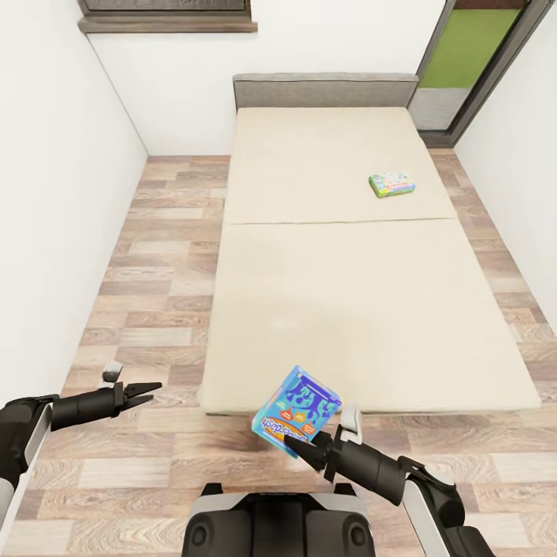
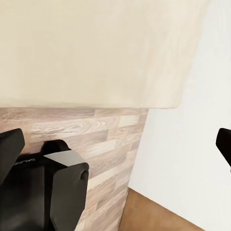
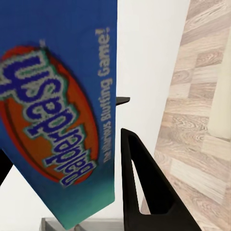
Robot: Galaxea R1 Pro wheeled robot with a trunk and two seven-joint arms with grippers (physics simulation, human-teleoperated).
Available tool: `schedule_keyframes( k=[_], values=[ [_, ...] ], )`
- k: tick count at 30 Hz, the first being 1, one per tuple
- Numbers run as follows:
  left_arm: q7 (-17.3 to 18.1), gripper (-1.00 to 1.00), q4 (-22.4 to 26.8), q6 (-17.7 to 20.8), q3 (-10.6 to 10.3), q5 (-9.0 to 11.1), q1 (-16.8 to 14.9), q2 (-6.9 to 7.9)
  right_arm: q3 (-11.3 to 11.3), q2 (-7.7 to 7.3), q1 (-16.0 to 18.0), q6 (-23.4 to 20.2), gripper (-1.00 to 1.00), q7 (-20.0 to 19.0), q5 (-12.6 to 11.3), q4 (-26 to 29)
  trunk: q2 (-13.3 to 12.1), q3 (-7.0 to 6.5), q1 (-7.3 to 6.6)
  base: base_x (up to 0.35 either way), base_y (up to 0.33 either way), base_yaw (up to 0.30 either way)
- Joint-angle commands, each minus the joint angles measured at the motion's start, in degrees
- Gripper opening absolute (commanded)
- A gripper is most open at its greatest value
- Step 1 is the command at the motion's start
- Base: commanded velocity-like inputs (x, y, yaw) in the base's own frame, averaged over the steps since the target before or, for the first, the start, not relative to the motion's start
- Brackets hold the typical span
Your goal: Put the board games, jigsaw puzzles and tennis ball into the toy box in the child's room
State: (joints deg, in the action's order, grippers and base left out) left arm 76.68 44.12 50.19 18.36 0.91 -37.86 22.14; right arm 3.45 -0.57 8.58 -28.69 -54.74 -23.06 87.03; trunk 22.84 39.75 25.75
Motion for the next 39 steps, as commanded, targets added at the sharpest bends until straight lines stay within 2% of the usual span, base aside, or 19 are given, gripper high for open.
schedule_keyframes(
  k=[1,19,33,39],
  values=[
    [0.14,1.0,0.0,0.6,0.02,0.08,-0.02,0.0,0.06,-0.04,0.02,-0.49,-1.0,0.07,-0.49,0.01,0.08,-0.04,0.03,0.0,0.0,0.0],
    [0.13,1.0,0.0,0.61,0.17,0.21,-0.02,-0.14,0.0,-0.04,0.02,-0.49,-1.0,0.16,-0.23,0.0,0.08,-1.73,0.03,0.0,0.0,0.0],
    [0.03,1.0,0.0,0.61,0.01,0.07,-0.02,-0.95,-0.09,-0.11,0.03,-0.48,-1.0,0.35,-0.17,-0.19,0.08,-3.05,0.03,0.0,0.0,0.0],
    [-0.14,1.0,-0.16,0.54,-0.09,0.06,-0.02,-1.23,-0.98,-0.19,0.03,-0.48,-1.0,0.15,-0.29,-0.12,0.08,-3.61,0.03,0.0,0.0,0.0]
  ],
)
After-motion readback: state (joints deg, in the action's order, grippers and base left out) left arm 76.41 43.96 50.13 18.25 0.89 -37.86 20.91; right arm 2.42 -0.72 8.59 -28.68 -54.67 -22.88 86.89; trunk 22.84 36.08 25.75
